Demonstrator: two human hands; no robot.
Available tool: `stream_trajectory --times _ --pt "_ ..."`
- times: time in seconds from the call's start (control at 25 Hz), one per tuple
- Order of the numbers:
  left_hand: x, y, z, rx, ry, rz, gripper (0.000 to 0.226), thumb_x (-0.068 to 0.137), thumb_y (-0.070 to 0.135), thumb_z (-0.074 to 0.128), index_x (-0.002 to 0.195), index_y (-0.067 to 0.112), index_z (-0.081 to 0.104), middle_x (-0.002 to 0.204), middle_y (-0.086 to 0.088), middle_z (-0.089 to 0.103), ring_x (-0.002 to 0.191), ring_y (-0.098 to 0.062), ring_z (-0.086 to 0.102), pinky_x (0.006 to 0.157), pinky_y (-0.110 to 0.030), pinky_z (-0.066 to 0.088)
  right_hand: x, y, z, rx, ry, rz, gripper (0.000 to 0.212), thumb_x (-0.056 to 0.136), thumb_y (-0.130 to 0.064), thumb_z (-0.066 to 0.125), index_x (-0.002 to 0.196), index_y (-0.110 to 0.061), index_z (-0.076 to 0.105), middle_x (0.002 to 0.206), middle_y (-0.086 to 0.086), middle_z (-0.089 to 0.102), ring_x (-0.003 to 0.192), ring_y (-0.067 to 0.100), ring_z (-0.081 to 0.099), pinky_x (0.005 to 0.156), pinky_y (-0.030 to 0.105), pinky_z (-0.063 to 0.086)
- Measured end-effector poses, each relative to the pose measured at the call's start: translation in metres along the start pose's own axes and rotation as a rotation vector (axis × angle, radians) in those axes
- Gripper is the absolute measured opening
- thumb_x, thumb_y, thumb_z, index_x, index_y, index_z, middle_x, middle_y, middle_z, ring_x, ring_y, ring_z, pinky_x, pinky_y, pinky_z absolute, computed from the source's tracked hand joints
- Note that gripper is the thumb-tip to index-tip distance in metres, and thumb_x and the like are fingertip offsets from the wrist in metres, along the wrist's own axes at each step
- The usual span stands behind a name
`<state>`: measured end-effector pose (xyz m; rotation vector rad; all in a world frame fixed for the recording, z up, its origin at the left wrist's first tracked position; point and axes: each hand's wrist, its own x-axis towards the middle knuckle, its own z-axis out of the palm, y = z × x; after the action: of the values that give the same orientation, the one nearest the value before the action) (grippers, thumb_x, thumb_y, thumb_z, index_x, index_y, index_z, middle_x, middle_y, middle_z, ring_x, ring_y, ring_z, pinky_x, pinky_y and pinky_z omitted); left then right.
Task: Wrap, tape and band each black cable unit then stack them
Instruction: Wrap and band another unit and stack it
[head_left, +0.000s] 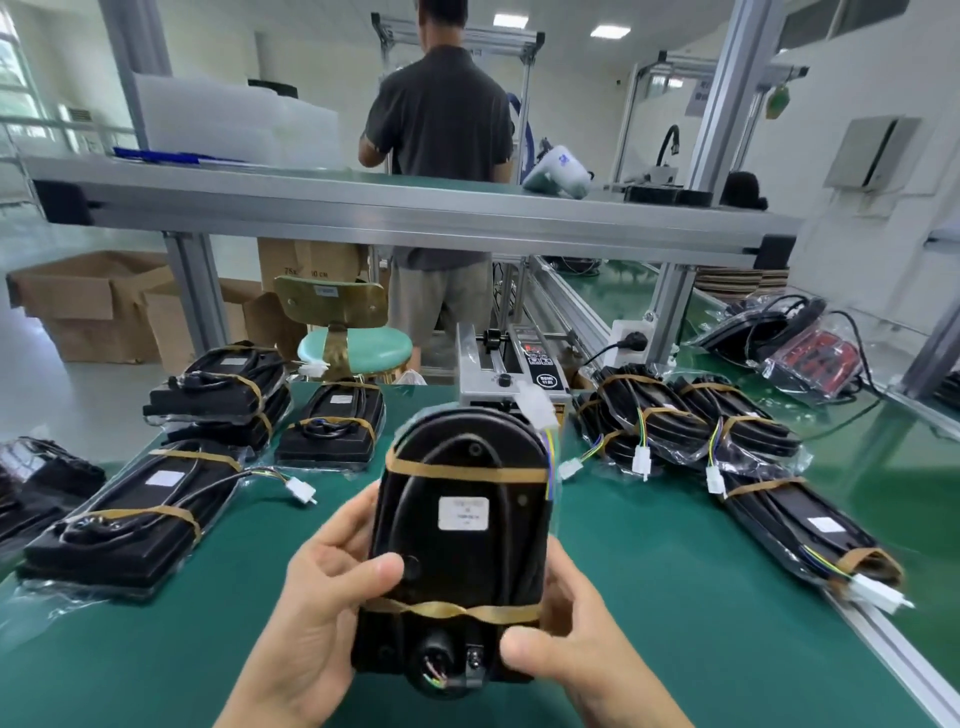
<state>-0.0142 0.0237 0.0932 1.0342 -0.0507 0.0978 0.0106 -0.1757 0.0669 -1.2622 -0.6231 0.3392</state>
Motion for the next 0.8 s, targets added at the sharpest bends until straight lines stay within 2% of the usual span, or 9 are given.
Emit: stream_trajectory --times 0.08,0.16,0.24,0.32,0.4,0.52,0.64,0.8 --pt "-0.006 -0.006 0.008 -0.175 0.014 -0.104 0.058 0.057 -0.003 0.067 0.113 0.013 0.069 0.118 -0.022 0.065 0.092 -0.031 0.069 0.075 -0.040 0.059 -0.007 -0.012 0.003 0.002 -0.025 -0.006 0.078 0.070 -0.016 0.079 0.139 -0.012 0.043 0.133 0.017 0.057 0.121 0.031 0.057 0.095 0.033 0.047" --pt "-0.011 -0.009 0.013 -0.258 0.025 -0.188 0.045 0.064 0.004 0.066 0.108 0.015 0.072 0.115 -0.019 0.067 0.093 -0.032 0.069 0.080 -0.047 0.057 -0.013 -0.017 0.002 0.000 0.001 -0.011 0.074 0.070 -0.019 0.080 0.136 -0.015 0.047 0.128 0.016 0.061 0.116 0.028 0.061 0.090 0.029 0.049" --pt "-0.016 -0.008 0.018 -0.258 0.003 -0.262 0.054 0.061 0.004 0.078 0.113 0.015 0.069 0.119 -0.020 0.065 0.107 -0.038 0.063 0.099 -0.057 0.044 -0.018 -0.017 0.003 -0.005 0.053 -0.009 0.074 0.066 -0.032 0.085 0.131 -0.019 0.053 0.124 0.016 0.064 0.113 0.029 0.063 0.089 0.030 0.050" --pt "-0.019 -0.006 0.019 -0.192 0.009 -0.313 0.061 0.058 0.012 0.081 0.117 0.013 0.067 0.119 -0.021 0.065 0.111 -0.041 0.060 0.105 -0.056 0.038 -0.022 -0.012 0.004 0.033 0.113 0.009 0.075 0.060 -0.040 0.089 0.126 -0.018 0.059 0.121 0.019 0.065 0.111 0.034 0.063 0.090 0.036 0.051" --pt "-0.021 -0.004 0.018 -0.142 -0.018 -0.327 0.056 0.064 0.017 0.073 0.119 0.013 0.066 0.119 -0.020 0.065 0.112 -0.040 0.059 0.105 -0.054 0.039 -0.025 -0.008 0.006 0.085 0.153 0.032 0.074 0.057 -0.041 0.090 0.122 -0.017 0.063 0.120 0.021 0.065 0.112 0.038 0.062 0.095 0.044 0.049" --pt "-0.025 -0.001 0.013 -0.106 -0.132 -0.321 0.054 0.071 0.006 0.072 0.122 0.019 0.064 0.125 -0.016 0.062 0.116 -0.034 0.059 0.099 -0.046 0.047 -0.030 -0.005 0.008 0.158 0.189 0.060 0.072 0.055 -0.039 0.091 0.118 -0.016 0.066 0.120 0.021 0.065 0.114 0.039 0.061 0.098 0.046 0.048" --pt "-0.028 -0.004 0.001 -0.014 -0.224 -0.320 0.075 0.061 0.013 0.079 0.131 0.030 0.056 0.127 -0.020 0.060 0.116 -0.037 0.058 0.095 -0.045 0.049 -0.035 -0.002 0.008 0.216 0.158 0.054 0.069 0.060 -0.025 0.088 0.123 -0.010 0.062 0.122 0.027 0.062 0.114 0.044 0.059 0.099 0.051 0.046" --pt "-0.033 -0.015 -0.009 0.063 -0.194 -0.164 0.097 0.045 -0.006 0.080 0.131 0.030 0.056 0.123 -0.021 0.062 0.099 -0.042 0.059 0.085 -0.047 0.053 -0.034 -0.004 0.004 0.084 0.044 0.017 0.077 0.062 -0.002 0.075 0.134 -0.011 0.049 0.126 0.029 0.058 0.117 0.050 0.053 0.100 0.050 0.041"
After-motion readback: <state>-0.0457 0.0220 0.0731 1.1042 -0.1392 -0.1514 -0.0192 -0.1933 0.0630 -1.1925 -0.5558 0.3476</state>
